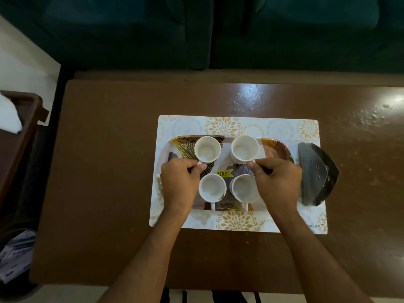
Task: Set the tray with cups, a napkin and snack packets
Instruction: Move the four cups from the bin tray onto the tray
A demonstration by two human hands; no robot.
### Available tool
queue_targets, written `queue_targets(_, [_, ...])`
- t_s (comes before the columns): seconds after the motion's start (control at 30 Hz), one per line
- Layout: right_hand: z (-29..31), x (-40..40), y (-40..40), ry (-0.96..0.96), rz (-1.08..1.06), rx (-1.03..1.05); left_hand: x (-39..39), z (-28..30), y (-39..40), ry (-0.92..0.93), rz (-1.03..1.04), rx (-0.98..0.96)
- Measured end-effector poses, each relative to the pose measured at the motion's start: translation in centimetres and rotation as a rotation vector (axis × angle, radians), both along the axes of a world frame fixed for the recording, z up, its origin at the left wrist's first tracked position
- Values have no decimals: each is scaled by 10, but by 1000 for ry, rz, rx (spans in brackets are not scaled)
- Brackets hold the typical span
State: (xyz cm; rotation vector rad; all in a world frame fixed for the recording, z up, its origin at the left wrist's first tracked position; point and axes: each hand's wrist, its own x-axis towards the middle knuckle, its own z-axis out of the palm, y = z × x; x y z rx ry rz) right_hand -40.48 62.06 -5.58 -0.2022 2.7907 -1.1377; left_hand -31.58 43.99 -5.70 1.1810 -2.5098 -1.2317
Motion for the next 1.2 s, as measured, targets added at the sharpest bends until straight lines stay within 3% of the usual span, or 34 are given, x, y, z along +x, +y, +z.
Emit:
queue_targets(0.33, [-6, -4, 0, -113, 56, 4, -6, 0, -6, -49, -111, 125])
queue_targets(0.73, [9, -20, -9, -192, 76, 75, -17, 10, 1, -46, -16, 112])
queue_targets(1.0, [12, -28, -15, -195, 217, 125, -28, 13, -9, -21, -175, 55])
queue_targets(1.2, [16, -30, -17, -147, 261, 178, -35, 18, -8, -31, -195, -134])
